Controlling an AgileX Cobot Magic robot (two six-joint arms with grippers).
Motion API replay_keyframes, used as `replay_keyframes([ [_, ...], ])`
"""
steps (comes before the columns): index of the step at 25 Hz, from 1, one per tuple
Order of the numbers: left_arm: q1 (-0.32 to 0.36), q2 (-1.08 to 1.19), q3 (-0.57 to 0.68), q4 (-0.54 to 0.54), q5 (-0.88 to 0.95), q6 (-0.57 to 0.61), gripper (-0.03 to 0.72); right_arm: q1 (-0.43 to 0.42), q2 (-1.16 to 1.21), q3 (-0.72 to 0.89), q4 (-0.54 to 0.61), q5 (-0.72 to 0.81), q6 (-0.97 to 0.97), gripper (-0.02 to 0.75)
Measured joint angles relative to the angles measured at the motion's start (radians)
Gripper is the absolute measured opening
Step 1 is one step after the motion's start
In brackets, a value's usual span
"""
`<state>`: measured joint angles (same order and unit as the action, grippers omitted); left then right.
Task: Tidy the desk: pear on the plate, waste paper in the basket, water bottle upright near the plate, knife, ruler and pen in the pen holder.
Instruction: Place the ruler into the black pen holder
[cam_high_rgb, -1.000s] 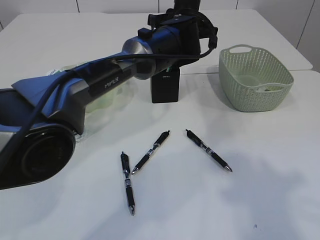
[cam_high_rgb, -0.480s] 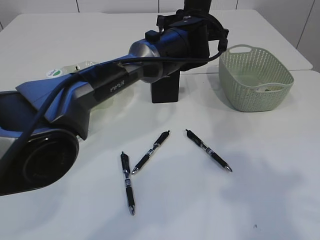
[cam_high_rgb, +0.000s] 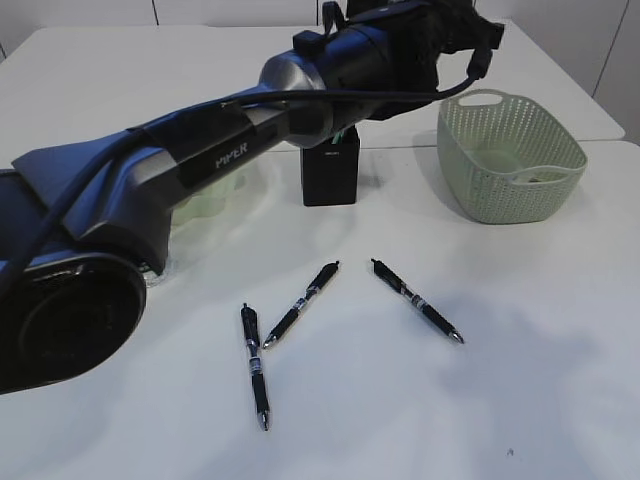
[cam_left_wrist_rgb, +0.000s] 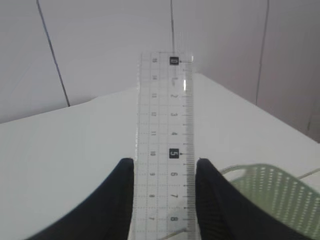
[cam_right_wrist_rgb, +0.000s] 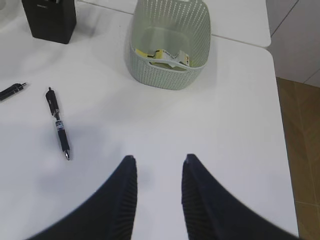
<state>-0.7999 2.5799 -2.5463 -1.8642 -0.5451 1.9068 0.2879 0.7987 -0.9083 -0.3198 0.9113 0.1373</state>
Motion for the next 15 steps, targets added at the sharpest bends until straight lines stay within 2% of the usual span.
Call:
replay_keyframes([
  [6,-0.032,-0.020,0.000,0.000,0.118,0.000,0.265,0.000,0.033,0.000,0.000,-0.007,0.000,0.261],
  [15,-0.032,-0.089,0.002,0.009,0.244,0.000,0.265,0.000,0.121,0.000,0.000,-0.042,0.000,0.261],
])
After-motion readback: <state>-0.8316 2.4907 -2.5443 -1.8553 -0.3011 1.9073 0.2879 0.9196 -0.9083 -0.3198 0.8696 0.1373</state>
